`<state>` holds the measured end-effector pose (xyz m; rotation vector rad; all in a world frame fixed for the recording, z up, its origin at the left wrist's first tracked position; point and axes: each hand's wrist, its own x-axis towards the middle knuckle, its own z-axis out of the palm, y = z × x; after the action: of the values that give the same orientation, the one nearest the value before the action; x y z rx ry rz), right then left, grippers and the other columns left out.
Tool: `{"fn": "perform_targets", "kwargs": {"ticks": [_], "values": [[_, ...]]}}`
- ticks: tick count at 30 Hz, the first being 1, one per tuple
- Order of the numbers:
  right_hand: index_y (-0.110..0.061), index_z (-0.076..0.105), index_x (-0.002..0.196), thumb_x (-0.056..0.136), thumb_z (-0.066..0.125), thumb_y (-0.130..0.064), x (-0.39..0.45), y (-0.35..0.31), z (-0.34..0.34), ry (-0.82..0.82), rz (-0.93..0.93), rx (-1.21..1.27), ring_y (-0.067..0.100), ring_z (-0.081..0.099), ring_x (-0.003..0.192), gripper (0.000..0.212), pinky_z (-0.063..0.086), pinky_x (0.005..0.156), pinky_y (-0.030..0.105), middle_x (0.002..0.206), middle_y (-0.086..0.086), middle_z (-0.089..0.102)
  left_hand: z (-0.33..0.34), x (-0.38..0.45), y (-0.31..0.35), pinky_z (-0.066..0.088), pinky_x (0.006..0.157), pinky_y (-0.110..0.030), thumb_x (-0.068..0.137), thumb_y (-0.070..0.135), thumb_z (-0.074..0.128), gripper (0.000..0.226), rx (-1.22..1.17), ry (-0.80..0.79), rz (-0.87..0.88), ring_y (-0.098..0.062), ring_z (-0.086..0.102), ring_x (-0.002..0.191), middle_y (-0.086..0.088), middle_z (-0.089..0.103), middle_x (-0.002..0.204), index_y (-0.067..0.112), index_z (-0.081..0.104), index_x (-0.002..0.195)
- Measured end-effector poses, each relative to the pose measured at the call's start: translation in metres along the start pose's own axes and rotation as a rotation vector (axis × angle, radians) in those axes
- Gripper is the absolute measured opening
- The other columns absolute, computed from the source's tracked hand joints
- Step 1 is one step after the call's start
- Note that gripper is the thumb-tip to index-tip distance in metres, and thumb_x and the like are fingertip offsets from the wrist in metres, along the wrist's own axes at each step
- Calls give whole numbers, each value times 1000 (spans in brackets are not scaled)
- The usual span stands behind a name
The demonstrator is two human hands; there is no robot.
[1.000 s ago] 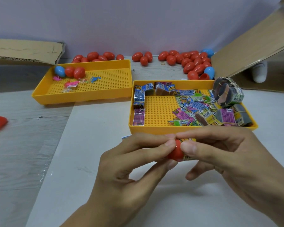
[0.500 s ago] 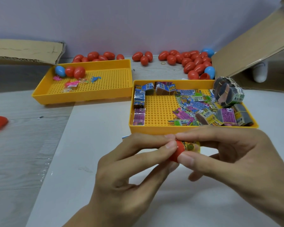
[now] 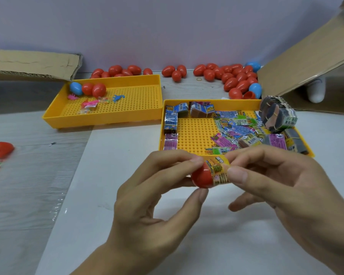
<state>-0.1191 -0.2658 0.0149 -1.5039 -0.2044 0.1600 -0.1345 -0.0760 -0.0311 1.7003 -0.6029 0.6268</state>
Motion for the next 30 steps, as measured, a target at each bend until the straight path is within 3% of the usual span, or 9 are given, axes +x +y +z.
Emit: {"fn": "perform_targets", "kwargs": {"ticks": [5, 11, 16, 20, 26, 30], "values": [[-13, 77, 73, 54, 87, -53, -1, -1, -1, -23, -5, -9, 11, 70, 82, 46, 57, 54, 31, 99, 2, 74, 0, 0, -2, 58, 78, -32, 80, 9, 76, 36, 79, -45, 5, -25, 68, 101, -12, 63, 114, 10, 66, 115], [-8, 78, 69, 50, 89, -47, -2, 0, -2, -48, 98, 43, 11, 70, 83, 45, 57, 57, 29, 97, 2, 74, 0, 0, -2, 59, 78, -35, 82, 9, 75, 34, 61, -60, 7, -27, 67, 105, -6, 66, 111, 10, 66, 115], [-4, 76, 64, 48, 81, -32, 0, 1, -4, -24, 196, 114, 10, 70, 79, 32, 55, 55, 27, 93, 0, 74, -1, 0, -2, 58, 80, -38, 83, 10, 75, 33, 76, -68, 16, -25, 67, 106, -9, 67, 113, 9, 66, 115], [3, 76, 72, 54, 82, -18, 3, 2, -10, 35, 231, 149, 12, 68, 83, 28, 54, 52, 28, 97, 4, 74, -2, 1, -3, 59, 81, -38, 83, 10, 75, 33, 61, -21, -1, -27, 67, 106, -7, 68, 112, 9, 67, 115], [-4, 77, 69, 51, 79, -36, 2, 1, -8, 63, 135, 48, 14, 71, 85, 37, 56, 59, 27, 99, 0, 73, -3, 1, -5, 60, 80, -40, 82, 11, 75, 35, -8, -13, -64, -33, 66, 106, -6, 65, 113, 13, 67, 115], [-6, 78, 70, 51, 78, -39, 1, 5, -4, 29, 150, 49, 8, 70, 89, 38, 55, 61, 25, 101, -4, 73, 0, 0, -3, 61, 79, -33, 80, 9, 76, 41, -45, -31, -93, -29, 65, 108, -6, 63, 113, 13, 65, 120]]}}
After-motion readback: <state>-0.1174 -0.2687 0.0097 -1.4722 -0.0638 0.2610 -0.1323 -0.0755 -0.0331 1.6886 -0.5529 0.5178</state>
